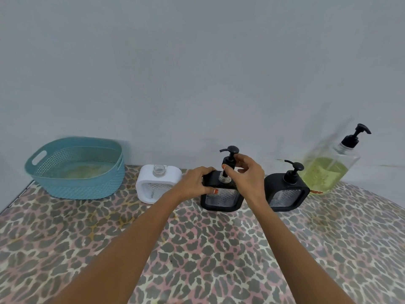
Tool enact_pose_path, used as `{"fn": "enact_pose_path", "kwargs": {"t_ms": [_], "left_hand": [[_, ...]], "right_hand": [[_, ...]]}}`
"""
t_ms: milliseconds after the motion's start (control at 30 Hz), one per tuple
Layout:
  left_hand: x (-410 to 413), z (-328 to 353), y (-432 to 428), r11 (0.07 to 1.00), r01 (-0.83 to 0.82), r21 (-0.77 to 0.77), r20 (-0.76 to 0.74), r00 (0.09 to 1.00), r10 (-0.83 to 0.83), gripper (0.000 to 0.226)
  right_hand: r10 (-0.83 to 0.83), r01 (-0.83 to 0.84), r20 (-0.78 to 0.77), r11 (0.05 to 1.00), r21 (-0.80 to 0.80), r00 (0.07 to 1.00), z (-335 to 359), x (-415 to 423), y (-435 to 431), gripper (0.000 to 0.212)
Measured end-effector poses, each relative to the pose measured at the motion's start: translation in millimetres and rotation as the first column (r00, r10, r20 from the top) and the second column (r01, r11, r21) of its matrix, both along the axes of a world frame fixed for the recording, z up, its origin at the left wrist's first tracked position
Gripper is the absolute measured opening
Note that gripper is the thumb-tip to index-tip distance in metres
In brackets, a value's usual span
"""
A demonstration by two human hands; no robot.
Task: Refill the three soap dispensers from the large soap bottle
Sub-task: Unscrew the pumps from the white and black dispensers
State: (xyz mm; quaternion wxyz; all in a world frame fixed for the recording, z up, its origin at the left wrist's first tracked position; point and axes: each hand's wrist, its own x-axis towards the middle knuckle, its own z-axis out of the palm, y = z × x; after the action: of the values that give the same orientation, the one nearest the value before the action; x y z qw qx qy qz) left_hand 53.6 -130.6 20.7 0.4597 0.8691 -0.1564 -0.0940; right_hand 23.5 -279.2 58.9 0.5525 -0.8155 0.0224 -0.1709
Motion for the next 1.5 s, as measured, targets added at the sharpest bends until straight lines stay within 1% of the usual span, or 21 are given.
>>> {"fn": "enact_pose_path", "kwargs": {"t_ms": [300,433,500,600,667,733,800,900,1067,1133,1200,1267,1367,1433,1467,1500], "left_hand": [[1,3,-1,0.999,0.009,0.031,-0.022,1.000,-0.008,0.054],[-3,7,-2,0.999,0.010,0.047,-0.012,1.000,-0.010,0.052],[-4,8,-2,0.998,0.002,0.061,-0.006,1.000,-0.001,0.053],[-6,9,-2,0.998,-0.020,0.067,-0.005,1.000,0.021,0.057],[-8,9,-2,0.998,-0.027,0.057,0.002,1.000,0.027,0.055],[-9,9,-2,0.998,-0.030,0.057,0.021,0.999,0.029,0.053],[-10,9,-2,0.997,-0.033,0.066,0.039,0.999,0.030,0.054],[-10,9,-2,0.999,-0.035,0.040,0.037,0.999,0.033,0.056],[-10,4,-1,0.999,-0.052,0.006,0.014,0.999,0.052,0.064],[-9,2,-2,0.998,-0.057,0.006,0.013,0.998,0.057,0.066],[-8,1,-2,0.999,-0.052,0.004,0.017,0.999,0.052,0.066],[-8,0,-2,0.998,-0.055,-0.010,0.008,0.998,0.055,0.067],[-10,-2,-3,0.997,-0.063,-0.043,-0.007,0.998,0.062,0.068],[-11,-4,-3,0.999,-0.048,-0.022,0.004,0.999,0.048,0.069],[-12,-5,-2,0.999,-0.036,0.004,0.016,0.999,0.036,0.070],[-13,-4,-2,0.999,-0.026,0.034,0.032,0.999,0.025,0.071]], "right_hand": [[-0.053,0.050,0.086,0.998,0.042,0.995,47,2,-13,0.037],[-0.073,0.067,0.118,0.996,0.056,0.990,72,-8,-19,0.022],[-0.069,0.062,0.110,0.995,0.072,0.992,82,-15,-22,0.020],[-0.046,0.046,0.012,0.998,0.049,0.999,84,-30,-26,0.023],[-0.030,0.031,-0.084,1.000,0.006,0.996,74,-44,-26,0.025],[-0.013,0.002,-0.184,0.998,-0.057,0.983,55,-58,-25,0.021],[0.036,-0.071,-0.298,0.992,-0.108,0.954,34,-70,-23,0.012],[0.044,-0.126,-0.447,0.980,-0.156,0.894,-2,-80,-19,0.021],[0.021,-0.140,-0.602,0.979,-0.151,0.798,-48,-77,-8,0.027],[0.004,-0.161,-0.641,0.969,-0.187,0.768,-60,-73,-5,0.029],[-0.014,-0.168,-0.654,0.962,-0.215,0.756,-67,-70,-2,0.037],[-0.021,-0.163,-0.655,0.962,-0.219,0.755,-71,-69,-1,0.041],[-0.012,-0.159,-0.657,0.967,-0.200,0.754,-74,-69,-1,0.038],[0.012,-0.180,-0.668,0.966,-0.183,0.744,-72,-70,-2,0.028],[0.022,-0.189,-0.670,0.966,-0.177,0.742,-70,-71,-3,0.027],[0.029,-0.188,-0.671,0.968,-0.166,0.741,-69,-72,-5,0.034]]}}
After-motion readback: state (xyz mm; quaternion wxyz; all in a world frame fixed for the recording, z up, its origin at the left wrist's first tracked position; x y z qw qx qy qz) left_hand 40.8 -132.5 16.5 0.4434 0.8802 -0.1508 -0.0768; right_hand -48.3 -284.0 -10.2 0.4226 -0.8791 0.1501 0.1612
